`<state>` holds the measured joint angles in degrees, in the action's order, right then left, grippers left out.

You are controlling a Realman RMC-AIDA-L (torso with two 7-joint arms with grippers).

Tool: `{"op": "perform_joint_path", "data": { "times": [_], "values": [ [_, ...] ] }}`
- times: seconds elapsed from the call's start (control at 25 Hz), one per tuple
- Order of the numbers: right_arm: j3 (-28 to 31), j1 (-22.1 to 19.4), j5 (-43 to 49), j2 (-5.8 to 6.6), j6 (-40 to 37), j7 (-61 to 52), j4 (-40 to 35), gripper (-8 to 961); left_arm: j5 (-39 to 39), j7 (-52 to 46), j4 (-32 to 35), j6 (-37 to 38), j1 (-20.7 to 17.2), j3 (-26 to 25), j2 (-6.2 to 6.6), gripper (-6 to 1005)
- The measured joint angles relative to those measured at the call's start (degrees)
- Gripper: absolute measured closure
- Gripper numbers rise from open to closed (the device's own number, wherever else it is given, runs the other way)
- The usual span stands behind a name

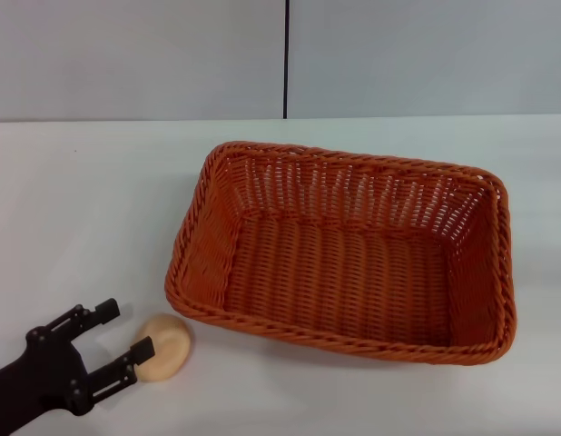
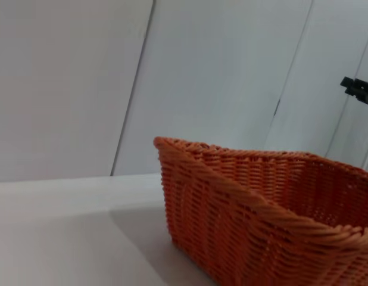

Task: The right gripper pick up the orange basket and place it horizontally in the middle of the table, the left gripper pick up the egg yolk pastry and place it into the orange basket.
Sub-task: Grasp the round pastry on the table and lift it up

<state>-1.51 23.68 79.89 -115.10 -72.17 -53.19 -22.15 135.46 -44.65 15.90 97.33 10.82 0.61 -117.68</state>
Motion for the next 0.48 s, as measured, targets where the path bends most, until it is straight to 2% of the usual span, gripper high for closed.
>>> {"op": "perform_joint_path", "data": {
  "times": [0.48],
  "values": [
    [0.1,-0.5,-1.0,-0.11,0.6,0.4,0.8,445,0.1,-0.1,-1.6,-3.4,0.5,3.0,-0.15,262]
  ]
}}
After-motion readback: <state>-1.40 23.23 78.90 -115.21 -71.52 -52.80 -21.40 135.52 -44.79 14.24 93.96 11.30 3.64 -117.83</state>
